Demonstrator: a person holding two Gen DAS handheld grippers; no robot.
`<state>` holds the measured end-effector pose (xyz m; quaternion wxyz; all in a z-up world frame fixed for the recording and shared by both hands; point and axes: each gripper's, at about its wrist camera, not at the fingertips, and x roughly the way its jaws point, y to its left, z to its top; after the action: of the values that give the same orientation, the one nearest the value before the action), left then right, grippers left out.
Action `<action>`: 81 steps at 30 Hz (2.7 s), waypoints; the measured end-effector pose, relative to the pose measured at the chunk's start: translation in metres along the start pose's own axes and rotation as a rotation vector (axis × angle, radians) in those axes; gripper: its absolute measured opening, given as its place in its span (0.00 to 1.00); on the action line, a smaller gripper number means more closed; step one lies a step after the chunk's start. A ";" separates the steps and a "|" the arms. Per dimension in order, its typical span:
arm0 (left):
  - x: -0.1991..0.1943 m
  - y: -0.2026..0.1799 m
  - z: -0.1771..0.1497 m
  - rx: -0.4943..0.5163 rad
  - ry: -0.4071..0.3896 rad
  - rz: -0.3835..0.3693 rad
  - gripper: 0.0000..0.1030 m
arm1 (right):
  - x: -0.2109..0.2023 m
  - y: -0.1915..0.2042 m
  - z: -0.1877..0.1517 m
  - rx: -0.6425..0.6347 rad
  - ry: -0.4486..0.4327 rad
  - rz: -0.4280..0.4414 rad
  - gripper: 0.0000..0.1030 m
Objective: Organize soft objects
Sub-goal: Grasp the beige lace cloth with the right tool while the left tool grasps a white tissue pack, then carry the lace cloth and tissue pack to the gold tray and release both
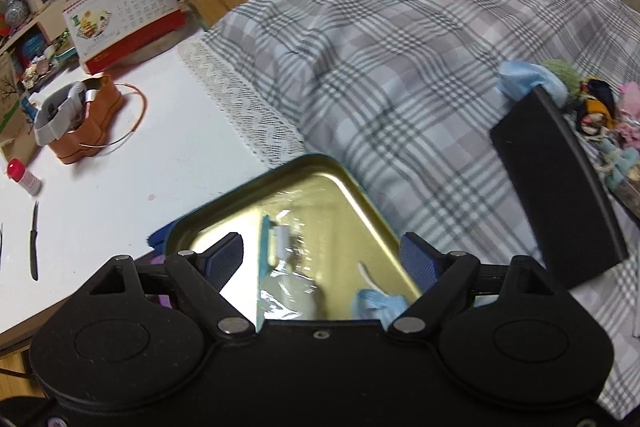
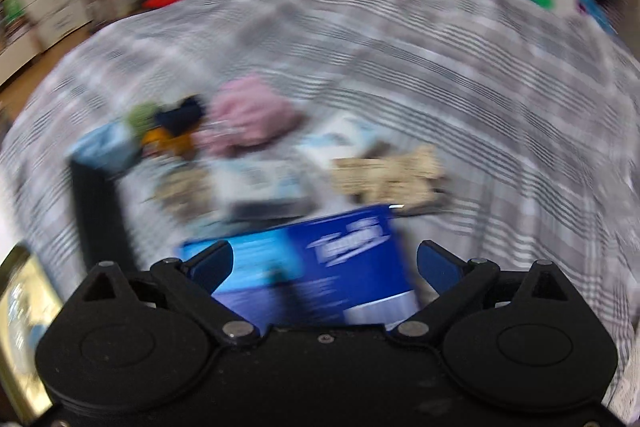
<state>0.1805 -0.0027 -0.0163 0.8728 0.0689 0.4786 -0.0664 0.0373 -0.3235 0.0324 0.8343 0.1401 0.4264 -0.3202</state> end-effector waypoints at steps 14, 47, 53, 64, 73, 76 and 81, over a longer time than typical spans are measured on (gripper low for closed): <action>-0.076 -0.102 0.048 0.165 -0.103 -0.132 0.88 | 0.069 -0.069 0.045 0.257 0.088 0.012 0.99; -0.017 -0.294 0.053 0.396 0.108 -0.327 0.87 | 0.099 -0.089 0.043 0.420 -0.020 -0.046 0.45; -0.002 -0.321 0.049 0.416 0.173 -0.328 0.87 | 0.094 -0.099 0.041 0.469 -0.061 -0.090 0.45; 0.021 -0.353 0.051 0.425 0.221 -0.270 0.85 | 0.094 -0.100 0.038 0.495 -0.077 -0.090 0.45; 0.022 -0.349 0.061 0.366 0.214 -0.335 0.76 | 0.090 -0.105 0.034 0.546 -0.121 -0.069 0.45; 0.013 -0.342 0.067 0.350 0.191 -0.342 0.76 | 0.089 -0.106 0.033 0.559 -0.139 -0.063 0.45; -0.012 -0.321 0.081 0.316 0.137 -0.358 0.76 | 0.088 -0.104 0.033 0.560 -0.160 -0.049 0.45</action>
<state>0.1828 -0.3318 0.0183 0.7910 0.1231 0.5250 -0.2890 0.0271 -0.4554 -0.0142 0.7861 0.3289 0.2575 -0.4555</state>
